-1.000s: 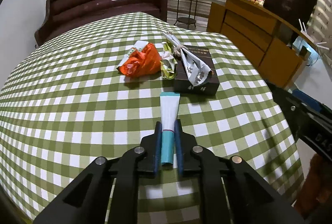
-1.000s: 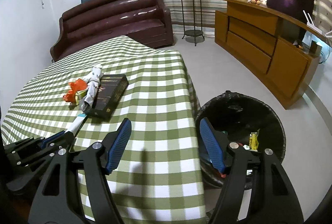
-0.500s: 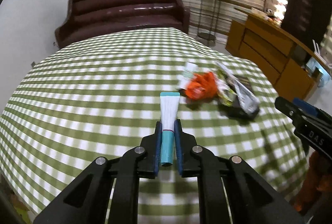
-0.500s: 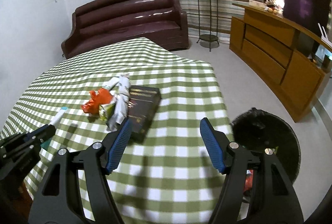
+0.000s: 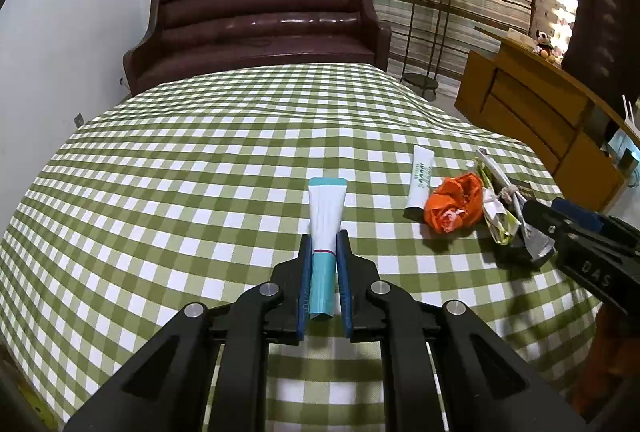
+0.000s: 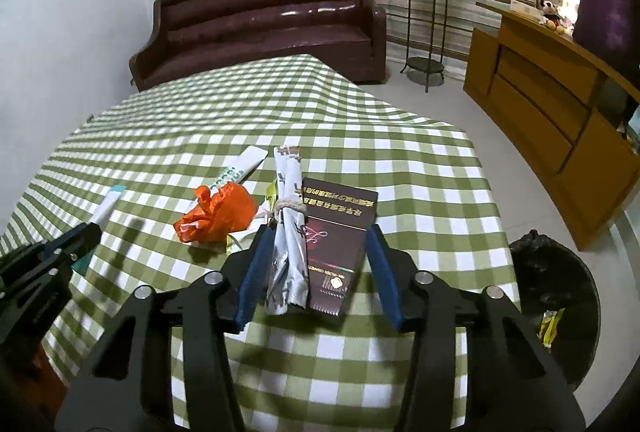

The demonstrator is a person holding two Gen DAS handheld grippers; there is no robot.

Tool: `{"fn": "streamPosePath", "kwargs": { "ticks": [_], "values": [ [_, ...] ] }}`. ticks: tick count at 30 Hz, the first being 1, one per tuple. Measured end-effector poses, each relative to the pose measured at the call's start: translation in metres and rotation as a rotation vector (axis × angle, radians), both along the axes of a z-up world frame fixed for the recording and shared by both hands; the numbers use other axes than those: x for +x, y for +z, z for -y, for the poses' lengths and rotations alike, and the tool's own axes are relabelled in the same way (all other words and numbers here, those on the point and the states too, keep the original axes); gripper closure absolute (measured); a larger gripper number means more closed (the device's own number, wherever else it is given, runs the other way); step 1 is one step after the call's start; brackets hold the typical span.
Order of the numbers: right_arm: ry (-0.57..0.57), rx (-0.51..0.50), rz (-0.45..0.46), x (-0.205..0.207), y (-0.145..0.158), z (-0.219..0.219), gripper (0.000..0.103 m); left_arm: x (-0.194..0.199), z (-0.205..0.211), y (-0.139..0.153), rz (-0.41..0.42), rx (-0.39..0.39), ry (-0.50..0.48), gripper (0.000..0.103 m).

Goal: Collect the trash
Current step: 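Grasp the white paper-wrapped roll with the right gripper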

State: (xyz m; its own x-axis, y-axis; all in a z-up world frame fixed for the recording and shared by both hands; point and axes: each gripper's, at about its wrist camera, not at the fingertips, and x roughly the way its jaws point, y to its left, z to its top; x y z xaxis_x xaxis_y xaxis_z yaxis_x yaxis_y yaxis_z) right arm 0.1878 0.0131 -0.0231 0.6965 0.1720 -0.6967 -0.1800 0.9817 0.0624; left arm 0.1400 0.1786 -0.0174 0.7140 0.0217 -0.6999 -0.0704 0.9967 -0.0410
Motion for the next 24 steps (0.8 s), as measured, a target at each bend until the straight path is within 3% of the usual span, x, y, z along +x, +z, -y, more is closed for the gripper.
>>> {"fn": "streamPosePath", "kwargs": {
  "ticks": [3,6,12,14,24],
  "values": [
    [0.006,-0.006,-0.009,0.005,-0.002,-0.004,0.063,0.000,-0.001,-0.002,-0.001,-0.006,0.003,0.090],
    [0.015,-0.007,-0.020,0.007,-0.003,-0.006,0.075,0.002,-0.004,-0.003,-0.006,-0.012,0.007,0.090],
    [0.024,-0.014,-0.019,0.007,-0.004,-0.011,0.077,0.002,-0.007,-0.006,-0.010,-0.022,0.006,0.090],
    [0.025,-0.013,-0.015,0.007,-0.005,-0.011,0.088,0.003,-0.007,-0.006,-0.013,-0.024,0.005,0.090],
    [0.003,-0.004,0.028,-0.005,0.000,-0.001,0.088,-0.001,0.003,-0.002,0.005,-0.038,-0.007,0.090]
  ]
}}
